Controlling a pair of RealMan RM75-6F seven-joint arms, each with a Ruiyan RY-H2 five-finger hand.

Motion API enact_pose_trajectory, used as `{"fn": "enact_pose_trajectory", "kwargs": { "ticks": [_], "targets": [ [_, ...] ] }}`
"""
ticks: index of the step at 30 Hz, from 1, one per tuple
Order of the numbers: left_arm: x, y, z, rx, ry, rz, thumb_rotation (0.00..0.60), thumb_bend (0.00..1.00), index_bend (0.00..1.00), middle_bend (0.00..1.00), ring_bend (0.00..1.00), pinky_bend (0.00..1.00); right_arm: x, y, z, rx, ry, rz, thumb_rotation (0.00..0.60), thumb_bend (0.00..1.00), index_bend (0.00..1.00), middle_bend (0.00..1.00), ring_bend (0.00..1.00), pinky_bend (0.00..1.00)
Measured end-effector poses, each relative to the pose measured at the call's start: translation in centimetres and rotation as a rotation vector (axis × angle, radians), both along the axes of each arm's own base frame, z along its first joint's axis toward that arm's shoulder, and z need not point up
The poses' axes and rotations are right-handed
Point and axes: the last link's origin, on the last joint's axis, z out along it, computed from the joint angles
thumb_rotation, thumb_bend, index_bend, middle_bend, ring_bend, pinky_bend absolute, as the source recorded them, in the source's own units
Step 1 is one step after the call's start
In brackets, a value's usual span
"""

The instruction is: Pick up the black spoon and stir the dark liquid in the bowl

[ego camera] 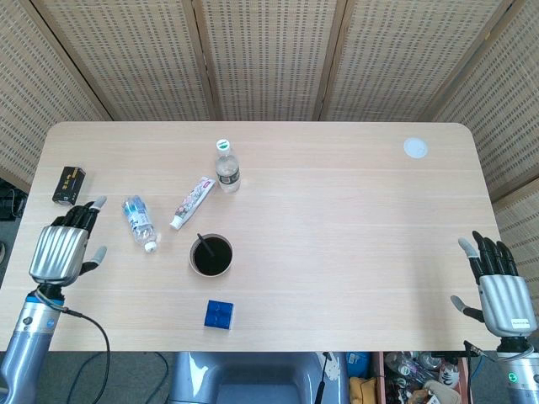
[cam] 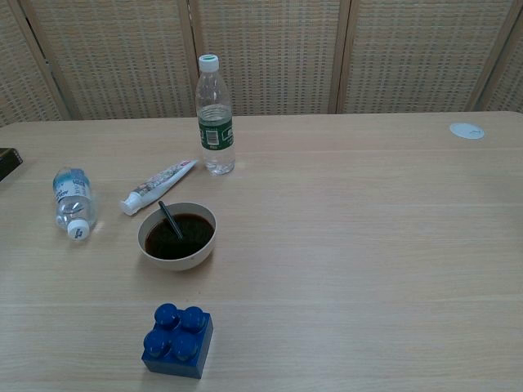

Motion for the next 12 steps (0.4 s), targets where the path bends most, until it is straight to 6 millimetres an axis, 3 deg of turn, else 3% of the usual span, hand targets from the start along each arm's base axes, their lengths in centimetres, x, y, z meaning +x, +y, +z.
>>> {"fn": "enact_pose_trajectory", "kwargs": {
  "ticks": [5, 12],
  "targets": [
    [-2.2, -2.6, 0.9, 0.011, -0.122, 0.075, 0.600, 0.31, 0.00, 0.01, 0.01, 0.02, 0.2, -0.4, -0.1, 0.008, 0.017, -0.008, 0.600, 0.15, 0.09, 0.03, 0.00, 0.00],
    [-5.3, -6.4, 1.4, 0.050, -0.204, 0.167, 0.600, 0.31, 0.00, 0.00, 0.00, 0.00, 0.6, -0.8, -0.3, 0.014, 0.030, -0.009, 0.600, 0.15, 0.09, 0.03, 0.00, 0.00]
  ]
}}
